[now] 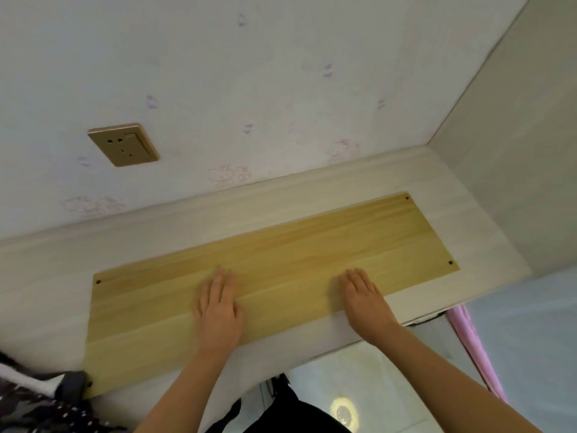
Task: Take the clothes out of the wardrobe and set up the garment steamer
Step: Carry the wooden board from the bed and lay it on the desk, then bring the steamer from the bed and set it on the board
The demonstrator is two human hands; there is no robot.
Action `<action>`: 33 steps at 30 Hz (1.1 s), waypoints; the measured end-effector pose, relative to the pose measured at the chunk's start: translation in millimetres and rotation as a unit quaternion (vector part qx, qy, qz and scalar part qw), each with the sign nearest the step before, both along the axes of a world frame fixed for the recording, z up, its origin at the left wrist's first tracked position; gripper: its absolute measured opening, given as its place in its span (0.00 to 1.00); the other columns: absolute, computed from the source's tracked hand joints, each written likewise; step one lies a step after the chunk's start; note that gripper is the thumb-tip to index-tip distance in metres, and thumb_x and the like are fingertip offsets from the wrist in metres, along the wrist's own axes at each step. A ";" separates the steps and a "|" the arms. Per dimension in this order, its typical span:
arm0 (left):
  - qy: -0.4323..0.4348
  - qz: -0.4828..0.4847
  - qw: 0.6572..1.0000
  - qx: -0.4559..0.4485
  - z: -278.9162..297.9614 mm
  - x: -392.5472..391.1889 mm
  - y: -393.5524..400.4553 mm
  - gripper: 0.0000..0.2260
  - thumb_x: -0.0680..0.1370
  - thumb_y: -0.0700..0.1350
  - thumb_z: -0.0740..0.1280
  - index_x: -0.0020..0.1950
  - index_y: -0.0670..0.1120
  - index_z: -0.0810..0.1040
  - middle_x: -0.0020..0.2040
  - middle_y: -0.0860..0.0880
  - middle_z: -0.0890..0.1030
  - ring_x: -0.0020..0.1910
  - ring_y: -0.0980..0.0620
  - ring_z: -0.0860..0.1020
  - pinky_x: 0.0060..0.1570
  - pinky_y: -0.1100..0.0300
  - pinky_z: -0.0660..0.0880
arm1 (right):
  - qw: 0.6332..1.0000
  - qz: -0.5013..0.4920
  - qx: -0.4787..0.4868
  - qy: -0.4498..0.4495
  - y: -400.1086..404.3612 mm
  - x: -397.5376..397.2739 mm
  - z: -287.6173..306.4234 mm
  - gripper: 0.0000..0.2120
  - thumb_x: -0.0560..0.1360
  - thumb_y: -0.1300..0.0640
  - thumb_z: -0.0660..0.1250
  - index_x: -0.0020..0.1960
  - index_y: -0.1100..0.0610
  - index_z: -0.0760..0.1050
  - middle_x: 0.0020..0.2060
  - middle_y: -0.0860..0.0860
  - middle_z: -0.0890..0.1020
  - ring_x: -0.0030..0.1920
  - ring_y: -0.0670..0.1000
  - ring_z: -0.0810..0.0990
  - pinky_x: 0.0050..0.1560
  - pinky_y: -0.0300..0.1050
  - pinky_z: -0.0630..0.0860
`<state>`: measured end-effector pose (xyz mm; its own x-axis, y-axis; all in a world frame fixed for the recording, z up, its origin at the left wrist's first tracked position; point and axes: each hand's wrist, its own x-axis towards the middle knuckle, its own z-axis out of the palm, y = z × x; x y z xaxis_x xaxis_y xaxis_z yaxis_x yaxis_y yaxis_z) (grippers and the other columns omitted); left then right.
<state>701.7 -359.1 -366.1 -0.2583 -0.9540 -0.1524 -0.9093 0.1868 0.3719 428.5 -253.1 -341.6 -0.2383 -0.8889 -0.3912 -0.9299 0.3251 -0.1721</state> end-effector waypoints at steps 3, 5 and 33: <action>0.037 -0.057 0.997 -0.029 9.4 -33.7 16.6 0.25 0.75 0.37 0.66 0.72 0.46 0.69 0.73 0.45 0.68 0.71 0.40 0.64 0.70 0.40 0.61 | 1.000 -0.022 -0.011 0.001 29.9 -7.3 3.5 0.28 0.78 0.65 0.53 0.77 0.62 0.51 0.77 0.58 0.53 0.77 0.57 0.47 0.76 0.51 0.52; 0.055 -0.097 0.993 -0.050 16.3 -54.6 30.2 0.25 0.74 0.36 0.67 0.70 0.46 0.71 0.70 0.45 0.71 0.69 0.41 0.67 0.67 0.42 0.64 | 0.999 -0.037 -0.027 0.006 52.0 -11.8 8.7 0.26 0.80 0.61 0.52 0.77 0.61 0.51 0.77 0.57 0.55 0.77 0.56 0.49 0.76 0.49 0.52; 0.077 -0.624 0.777 -0.033 35.8 -189.9 450.9 0.16 0.77 0.43 0.65 0.65 0.48 0.76 0.57 0.53 0.80 0.59 0.53 0.75 0.57 0.59 0.74 | 0.879 -0.460 -0.091 0.093 530.9 51.5 31.6 0.21 0.66 0.55 0.74 0.58 0.59 0.77 0.49 0.53 0.83 0.53 0.57 0.81 0.53 0.51 0.79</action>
